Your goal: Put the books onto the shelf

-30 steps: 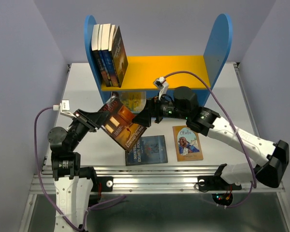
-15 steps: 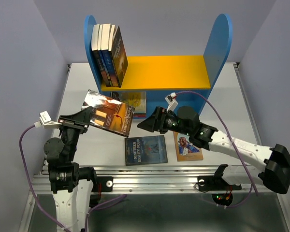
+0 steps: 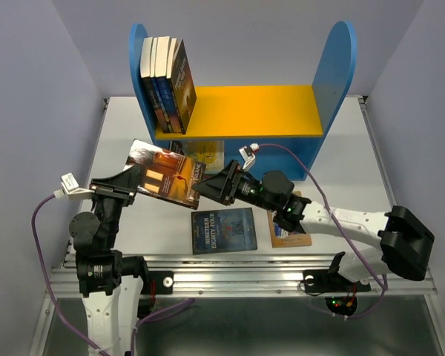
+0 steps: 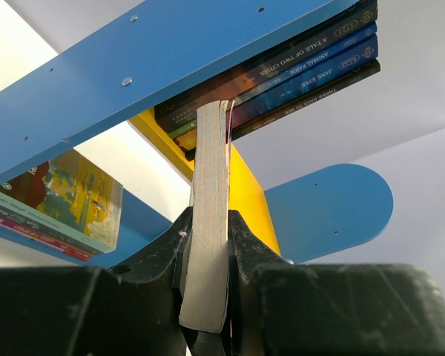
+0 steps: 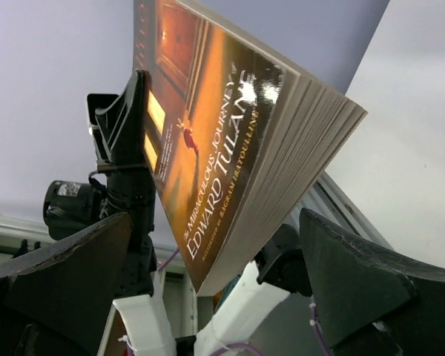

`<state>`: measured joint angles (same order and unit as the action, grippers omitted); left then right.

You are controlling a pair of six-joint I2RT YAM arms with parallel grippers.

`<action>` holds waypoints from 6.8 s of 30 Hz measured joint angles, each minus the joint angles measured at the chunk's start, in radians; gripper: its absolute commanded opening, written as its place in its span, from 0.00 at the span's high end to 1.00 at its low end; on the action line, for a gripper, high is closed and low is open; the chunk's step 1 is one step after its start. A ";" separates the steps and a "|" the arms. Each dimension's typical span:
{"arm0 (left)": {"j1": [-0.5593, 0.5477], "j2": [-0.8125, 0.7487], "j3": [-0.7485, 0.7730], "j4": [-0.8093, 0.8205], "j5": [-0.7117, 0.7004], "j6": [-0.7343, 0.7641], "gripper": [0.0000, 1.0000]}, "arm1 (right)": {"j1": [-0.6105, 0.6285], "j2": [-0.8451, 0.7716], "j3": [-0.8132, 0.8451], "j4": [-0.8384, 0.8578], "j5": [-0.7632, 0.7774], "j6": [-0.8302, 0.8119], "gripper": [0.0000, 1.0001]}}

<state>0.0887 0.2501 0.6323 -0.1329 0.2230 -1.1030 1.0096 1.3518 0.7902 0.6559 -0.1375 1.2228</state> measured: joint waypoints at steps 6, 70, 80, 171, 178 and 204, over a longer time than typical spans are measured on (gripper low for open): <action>0.000 -0.031 0.000 0.001 -0.009 -0.023 1.00 | 0.013 0.063 0.016 0.026 0.011 0.058 0.01; 0.000 0.146 -0.003 -0.328 0.031 0.417 0.01 | -0.302 0.159 -0.117 0.069 -0.075 -0.512 0.99; 0.000 0.138 -0.003 -0.328 0.031 0.426 0.01 | -0.329 0.246 -0.072 0.069 -0.087 -0.529 0.99; 0.000 0.105 -0.035 -0.304 0.066 0.461 0.01 | -0.440 0.486 0.148 -0.091 -0.107 -0.396 0.60; 0.000 0.105 -0.037 -0.297 0.074 0.467 0.01 | -0.440 0.483 0.135 -0.064 -0.116 -0.381 0.71; 0.000 0.106 -0.051 -0.280 0.087 0.467 0.01 | -0.458 0.570 0.222 0.011 -0.149 -0.436 0.78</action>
<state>0.0887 0.3561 0.5816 -0.4126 0.3099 -0.6357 0.5518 1.9221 1.0122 0.6666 -0.2863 0.7864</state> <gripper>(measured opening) 0.986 0.222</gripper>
